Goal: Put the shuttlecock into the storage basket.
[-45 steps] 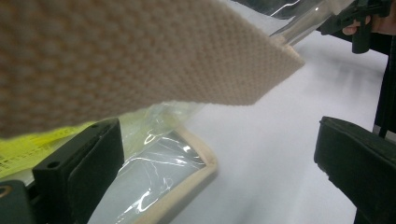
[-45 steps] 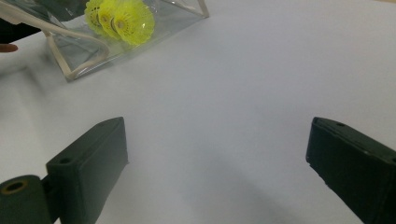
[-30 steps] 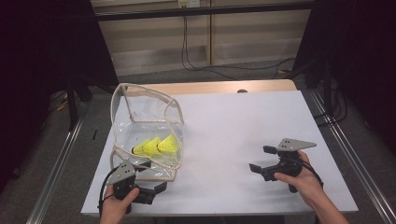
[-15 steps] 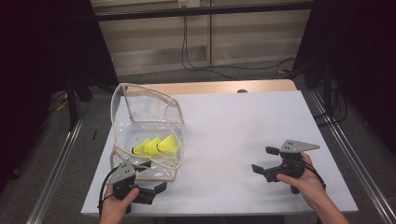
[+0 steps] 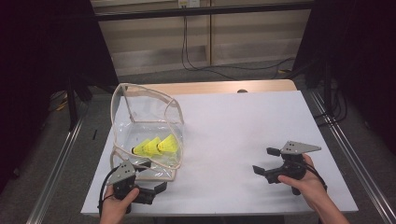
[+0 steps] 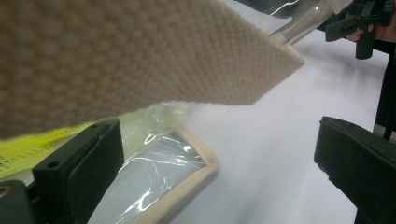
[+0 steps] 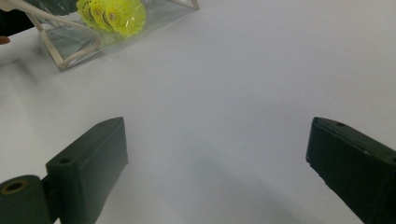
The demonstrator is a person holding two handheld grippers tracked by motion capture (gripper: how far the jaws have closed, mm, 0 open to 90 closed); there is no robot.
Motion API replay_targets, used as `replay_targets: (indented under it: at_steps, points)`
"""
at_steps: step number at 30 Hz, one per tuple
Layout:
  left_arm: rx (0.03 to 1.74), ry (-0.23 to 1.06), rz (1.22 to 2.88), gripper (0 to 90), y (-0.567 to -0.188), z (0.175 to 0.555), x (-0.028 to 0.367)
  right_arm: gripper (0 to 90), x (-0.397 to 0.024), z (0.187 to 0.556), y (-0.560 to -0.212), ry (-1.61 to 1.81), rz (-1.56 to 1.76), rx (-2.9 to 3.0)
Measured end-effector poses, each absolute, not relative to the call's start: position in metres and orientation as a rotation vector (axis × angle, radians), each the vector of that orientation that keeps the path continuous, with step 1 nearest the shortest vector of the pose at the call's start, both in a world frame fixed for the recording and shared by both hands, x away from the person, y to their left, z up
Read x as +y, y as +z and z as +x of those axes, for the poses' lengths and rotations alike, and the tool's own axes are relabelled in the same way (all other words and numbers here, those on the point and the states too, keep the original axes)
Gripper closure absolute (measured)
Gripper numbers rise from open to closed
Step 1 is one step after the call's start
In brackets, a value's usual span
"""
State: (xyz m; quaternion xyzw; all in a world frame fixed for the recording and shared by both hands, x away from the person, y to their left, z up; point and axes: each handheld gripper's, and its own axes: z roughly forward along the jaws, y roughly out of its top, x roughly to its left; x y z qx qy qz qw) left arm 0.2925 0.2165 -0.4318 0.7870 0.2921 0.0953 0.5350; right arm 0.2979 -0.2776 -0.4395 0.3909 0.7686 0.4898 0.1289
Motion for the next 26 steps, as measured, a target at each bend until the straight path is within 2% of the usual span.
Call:
replay_targets:
  at_steps: [26]
  points:
    - [0.693,0.226,1.877,1.5,-0.4320,0.2926,0.2163,5.4,-0.2841,0.2934,-0.4429,1.412,1.142,2.233]
